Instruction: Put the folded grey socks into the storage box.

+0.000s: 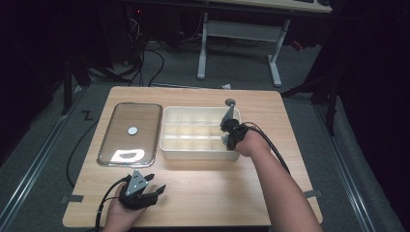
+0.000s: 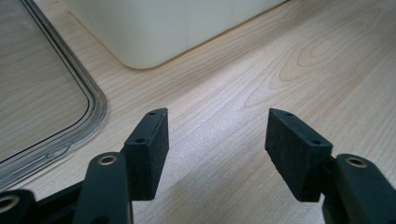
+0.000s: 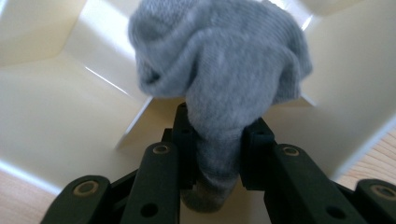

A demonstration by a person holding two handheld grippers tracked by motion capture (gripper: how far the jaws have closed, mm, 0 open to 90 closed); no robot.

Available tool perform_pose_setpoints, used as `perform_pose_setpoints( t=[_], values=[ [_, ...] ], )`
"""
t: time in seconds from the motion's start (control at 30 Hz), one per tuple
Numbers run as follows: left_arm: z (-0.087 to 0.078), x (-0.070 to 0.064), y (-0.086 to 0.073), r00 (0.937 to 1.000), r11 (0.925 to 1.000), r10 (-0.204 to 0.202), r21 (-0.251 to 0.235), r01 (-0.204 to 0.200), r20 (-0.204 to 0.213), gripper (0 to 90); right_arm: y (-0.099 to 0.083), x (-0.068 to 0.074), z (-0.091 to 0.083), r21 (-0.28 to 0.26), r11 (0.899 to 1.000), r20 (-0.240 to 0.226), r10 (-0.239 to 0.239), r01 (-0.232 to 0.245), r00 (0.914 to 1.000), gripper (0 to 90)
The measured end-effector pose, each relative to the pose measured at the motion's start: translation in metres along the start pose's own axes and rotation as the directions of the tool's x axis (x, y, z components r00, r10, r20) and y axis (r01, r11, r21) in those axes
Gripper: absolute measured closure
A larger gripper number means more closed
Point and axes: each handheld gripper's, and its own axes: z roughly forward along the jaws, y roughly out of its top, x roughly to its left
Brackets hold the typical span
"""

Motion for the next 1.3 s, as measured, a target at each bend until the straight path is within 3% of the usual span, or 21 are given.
perform_pose_setpoints(
  t=[0.03, 0.07, 0.13, 0.23, 0.4, 0.6, 0.8, 0.97, 1.03, 1.07, 1.13, 1.17, 1.3],
  values=[
    [0.000, 0.000, 0.000, 1.0000, 1.0000, 0.001, 0.001, -0.001, 0.000, 40.3, 0.000, 0.003, 0.002, 0.002, 1.000, 0.004, 0.017, -0.017, 0.9999, 72.7],
    [0.000, 0.000, 0.000, 1.0000, 1.0000, 0.001, 0.000, -0.001, 0.000, 40.3, 0.000, 0.002, 0.002, -0.004, 1.000, 0.010, -0.009, 0.009, 0.9999, 72.6],
    [-0.001, 0.000, 0.000, 1.0000, 1.0000, 0.001, 0.000, -0.001, -0.001, 40.3, -0.001, 0.004, 0.002, 0.001, 1.000, 0.008, 0.017, -0.017, 0.9998, 72.5],
    [0.000, 0.001, 0.000, 1.0000, 1.0000, -0.002, 0.002, 0.002, 0.001, 40.3, -0.001, 0.003, 0.001, -0.008, 1.000, 0.017, -0.027, 0.027, 0.9995, 68.3],
    [0.002, -0.001, 0.000, 1.0000, 0.9999, 0.002, 0.014, -0.002, 0.007, 40.1, -0.001, 0.006, -0.002, -0.018, 0.999, 0.022, -0.035, 0.035, 0.9991, 61.3],
    [0.002, -0.001, 0.000, 1.0000, 0.9999, -0.006, 0.011, 0.006, 0.005, 40.2, -0.002, 0.003, -0.010, -0.035, 0.999, 0.003, -0.023, 0.024, 0.9997, 54.3],
    [0.002, 0.000, 0.000, 1.0000, 0.9999, -0.005, 0.011, 0.005, 0.003, 40.2, -0.006, 0.000, -0.024, -0.058, 0.998, -0.021, -0.015, 0.014, 0.9996, 54.1],
    [0.004, -0.002, -0.001, 1.0000, 0.9996, 0.003, 0.029, -0.003, 0.003, 40.3, -0.011, -0.005, -0.046, -0.123, 0.992, -0.051, -0.014, 0.008, 0.9986, 61.6],
    [0.004, -0.002, -0.001, 1.0000, 0.9997, -0.001, 0.026, 0.001, 0.003, 40.3, -0.011, -0.007, -0.052, -0.151, 0.988, -0.041, -0.023, 0.016, 0.9989, 71.0],
    [0.004, -0.002, 0.000, 1.0000, 0.9996, -0.001, 0.027, 0.001, 0.003, 40.3, -0.011, -0.007, -0.054, -0.163, 0.987, -0.051, 0.000, -0.008, 0.9987, 77.9],
    [0.004, -0.002, -0.001, 0.9999, 0.9997, -0.009, 0.022, 0.009, 0.005, 40.7, -0.009, -0.009, -0.055, -0.190, 0.982, -0.028, -0.017, 0.011, 0.9995, 86.2],
    [0.004, -0.002, -0.001, 0.9999, 0.9997, -0.010, 0.023, 0.010, 0.004, 40.8, -0.009, -0.008, -0.054, -0.190, 0.982, -0.024, 0.002, -0.007, 0.9997, 88.5],
    [0.004, -0.001, -0.001, 0.9999, 0.9996, -0.011, 0.026, 0.011, 0.001, 41.0, -0.005, -0.009, -0.042, -0.162, 0.987, -0.006, -0.016, 0.015, 0.9999, 88.9]
  ],
)
